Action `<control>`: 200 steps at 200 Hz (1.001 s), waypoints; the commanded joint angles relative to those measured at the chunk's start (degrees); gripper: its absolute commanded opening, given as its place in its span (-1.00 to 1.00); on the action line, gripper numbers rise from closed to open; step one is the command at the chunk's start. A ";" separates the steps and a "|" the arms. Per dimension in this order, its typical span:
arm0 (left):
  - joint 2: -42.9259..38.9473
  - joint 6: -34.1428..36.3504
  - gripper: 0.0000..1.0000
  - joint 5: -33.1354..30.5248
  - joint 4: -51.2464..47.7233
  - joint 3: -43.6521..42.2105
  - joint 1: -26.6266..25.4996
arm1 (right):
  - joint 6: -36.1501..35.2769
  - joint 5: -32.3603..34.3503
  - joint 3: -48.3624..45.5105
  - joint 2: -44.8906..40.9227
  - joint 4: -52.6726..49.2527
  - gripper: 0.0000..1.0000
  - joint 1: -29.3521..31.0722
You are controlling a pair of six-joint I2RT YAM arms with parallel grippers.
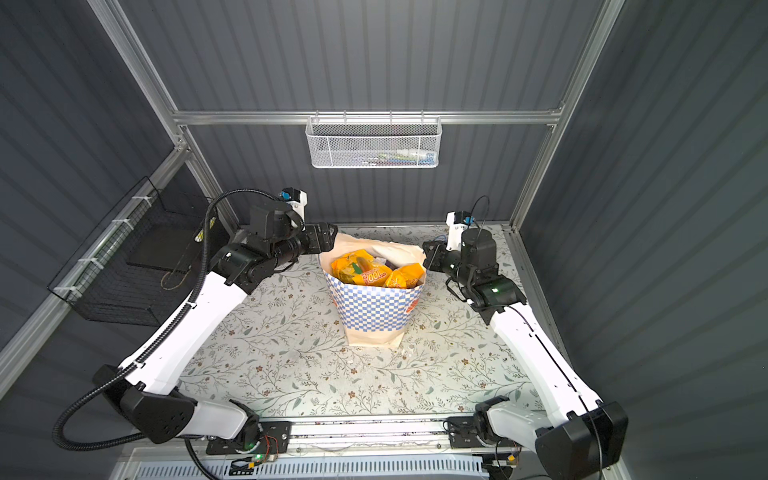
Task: Place the snacks into the paper bag
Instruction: 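Move the left gripper to the orange chips bag on the table, then lower the left gripper onto the orange chips bag and grasp it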
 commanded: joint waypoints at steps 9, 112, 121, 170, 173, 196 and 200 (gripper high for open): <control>-9.61 -1.16 1.00 -8.34 -3.20 -4.26 0.02 | 0.26 -0.75 0.47 -1.61 3.77 -1.00 -0.52; -1.28 -10.99 0.99 -13.41 -3.06 -21.55 14.03 | 1.05 -2.05 -2.63 -5.44 7.08 -1.00 -2.04; 3.32 -11.95 1.00 -14.54 -1.16 -20.88 15.78 | 1.25 -2.14 -2.91 -5.41 7.51 -1.00 -2.31; 30.32 -13.48 1.00 -21.53 -2.81 -3.05 25.44 | 2.72 -5.07 -3.45 -4.43 8.94 -1.00 -4.41; 31.55 -13.45 1.00 -21.85 -2.88 -2.07 25.84 | 2.83 -5.20 -3.52 -4.45 9.02 -1.00 -4.58; 38.54 -12.44 0.99 -22.01 -2.15 3.49 29.84 | 3.33 -6.24 -3.80 -4.10 9.36 -1.00 -5.40; 39.60 -12.25 1.00 -21.53 -2.14 4.47 30.59 | 3.42 -6.27 -3.84 -4.08 9.40 -1.00 -5.60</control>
